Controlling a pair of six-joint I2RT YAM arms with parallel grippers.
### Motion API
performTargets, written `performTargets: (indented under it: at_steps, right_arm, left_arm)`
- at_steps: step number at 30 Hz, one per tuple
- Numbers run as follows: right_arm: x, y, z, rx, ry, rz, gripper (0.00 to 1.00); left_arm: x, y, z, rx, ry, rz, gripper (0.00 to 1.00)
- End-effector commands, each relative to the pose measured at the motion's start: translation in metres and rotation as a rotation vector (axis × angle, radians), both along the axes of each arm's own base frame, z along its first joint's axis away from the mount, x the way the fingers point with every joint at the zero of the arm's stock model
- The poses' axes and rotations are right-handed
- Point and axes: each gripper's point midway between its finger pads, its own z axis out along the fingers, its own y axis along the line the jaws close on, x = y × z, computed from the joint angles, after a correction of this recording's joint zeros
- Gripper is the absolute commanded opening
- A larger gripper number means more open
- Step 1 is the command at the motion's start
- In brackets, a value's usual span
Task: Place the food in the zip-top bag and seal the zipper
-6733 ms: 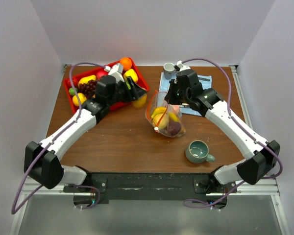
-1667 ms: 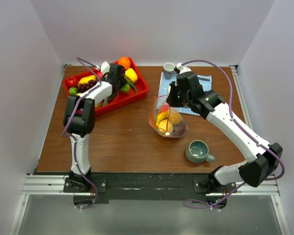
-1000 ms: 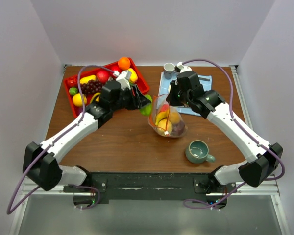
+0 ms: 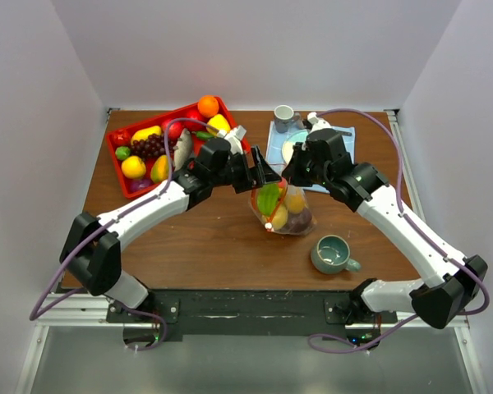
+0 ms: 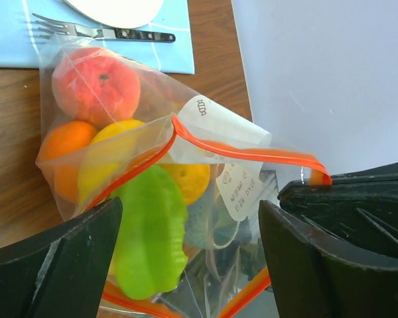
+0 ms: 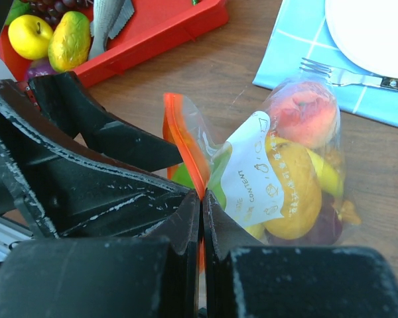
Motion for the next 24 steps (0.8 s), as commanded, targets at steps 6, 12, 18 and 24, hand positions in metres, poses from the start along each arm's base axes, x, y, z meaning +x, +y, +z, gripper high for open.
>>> performTargets:
  at_steps: [6,12,18,24]
  right_arm:
    - [0.008,0.002,0.029,0.018,-0.074,0.0,0.0]
    - [0.008,0.004,0.034,0.031,-0.08,0.008,0.0]
    - [0.009,0.01,0.042,0.054,-0.088,0.022,0.0]
    - [0.01,0.011,0.04,0.052,-0.08,0.022,0.0]
  left_arm:
    - [-0.014,0.006,0.046,-0.042,-0.142,-0.043,0.79]
    - [-0.013,0.045,0.062,0.109,-0.259,0.047,0.45]
    - [0.008,0.067,0.045,0.343,-0.319,0.087,0.22]
    - [0.019,0.066,0.03,0.43,-0.325,0.06,0.25]
